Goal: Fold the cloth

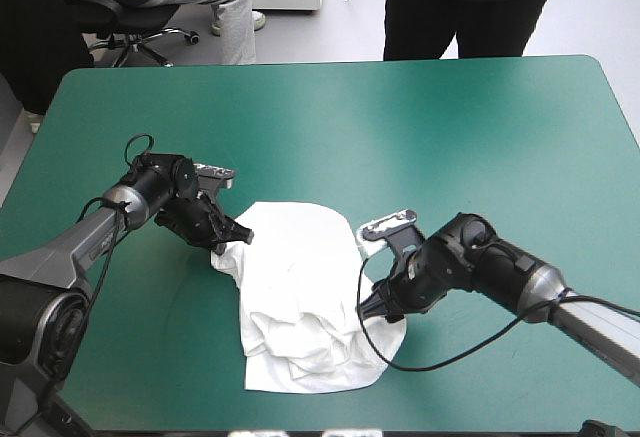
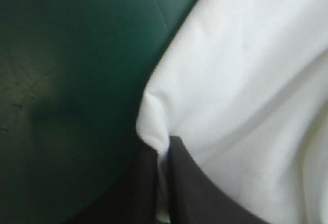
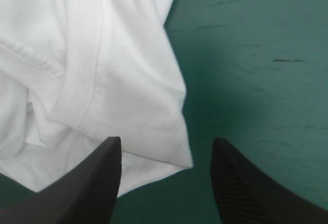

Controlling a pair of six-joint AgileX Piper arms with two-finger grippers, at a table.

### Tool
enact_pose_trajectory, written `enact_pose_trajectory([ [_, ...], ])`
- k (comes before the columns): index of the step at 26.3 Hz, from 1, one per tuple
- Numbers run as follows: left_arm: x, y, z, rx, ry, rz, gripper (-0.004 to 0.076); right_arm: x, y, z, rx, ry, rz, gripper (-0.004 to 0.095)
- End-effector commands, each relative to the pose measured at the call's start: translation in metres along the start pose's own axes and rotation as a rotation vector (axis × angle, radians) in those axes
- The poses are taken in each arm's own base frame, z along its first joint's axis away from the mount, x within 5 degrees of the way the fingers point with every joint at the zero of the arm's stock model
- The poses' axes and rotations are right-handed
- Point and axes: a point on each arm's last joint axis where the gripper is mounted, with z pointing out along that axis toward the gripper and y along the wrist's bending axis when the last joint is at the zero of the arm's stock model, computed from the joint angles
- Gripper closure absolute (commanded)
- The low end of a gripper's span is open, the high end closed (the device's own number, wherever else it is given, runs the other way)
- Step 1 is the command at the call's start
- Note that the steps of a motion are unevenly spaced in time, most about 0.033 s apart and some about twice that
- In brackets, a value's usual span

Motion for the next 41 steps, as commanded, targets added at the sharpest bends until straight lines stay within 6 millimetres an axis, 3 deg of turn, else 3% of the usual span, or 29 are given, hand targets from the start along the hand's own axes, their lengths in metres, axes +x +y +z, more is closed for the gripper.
enact_pose_trajectory([
  [1, 0.002, 0.000, 0.000, -0.014, 0.001, 0.013, 0.0741, 0.001, 0.008, 0.003, 0.001, -0.063, 0.009, 0.0409],
  [12, 0.002, 0.000, 0.000, -0.014, 0.003, 0.015, 0.0741, -0.001, 0.011, 0.052, 0.006, 0.054, 0.029, 0.0409],
  [14, 0.002, 0.000, 0.000, -0.014, 0.003, 0.015, 0.0741, 0.000, 0.012, 0.062, 0.004, 0.091, 0.039, 0.0508],
  [15, 0.003, 0.000, 0.000, -0.014, 0.012, 0.016, 0.0741, -0.001, 0.012, 0.062, -0.001, 0.084, 0.043, 0.0708],
  [16, 0.004, 0.000, 0.000, -0.013, 0.019, 0.016, 0.0741, -0.001, 0.012, 0.060, -0.003, 0.072, 0.041, 0.0837],
  [17, 0.005, 0.000, -0.001, -0.013, 0.031, 0.016, 0.0741, -0.003, 0.011, 0.055, -0.004, 0.046, 0.046, 0.0914],
  [18, 0.006, 0.000, -0.003, -0.013, 0.031, 0.016, 0.0741, -0.004, 0.008, 0.051, 0.002, 0.032, 0.053, 0.0919],
  [23, 0.012, -0.006, -0.043, -0.013, -0.098, 0.022, 0.0741, -0.010, -0.023, 0.000, 0.018, -0.114, 0.163, 0.0925],
  [27, 0.019, -0.013, -0.097, -0.014, -0.277, 0.008, 0.0741, -0.018, -0.046, -0.057, 0.034, -0.297, 0.192, 0.0925],
  [37, 0.038, -0.036, -0.248, 0.024, -0.772, 0.048, 0.0741, -0.043, -0.054, -0.170, 0.172, -0.576, 0.040, 0.0925],
  [41, 0.055, -0.044, -0.309, 0.008, -0.949, 0.086, 0.0741, -0.048, -0.051, -0.230, 0.250, -0.744, -0.020, 0.0925],
])
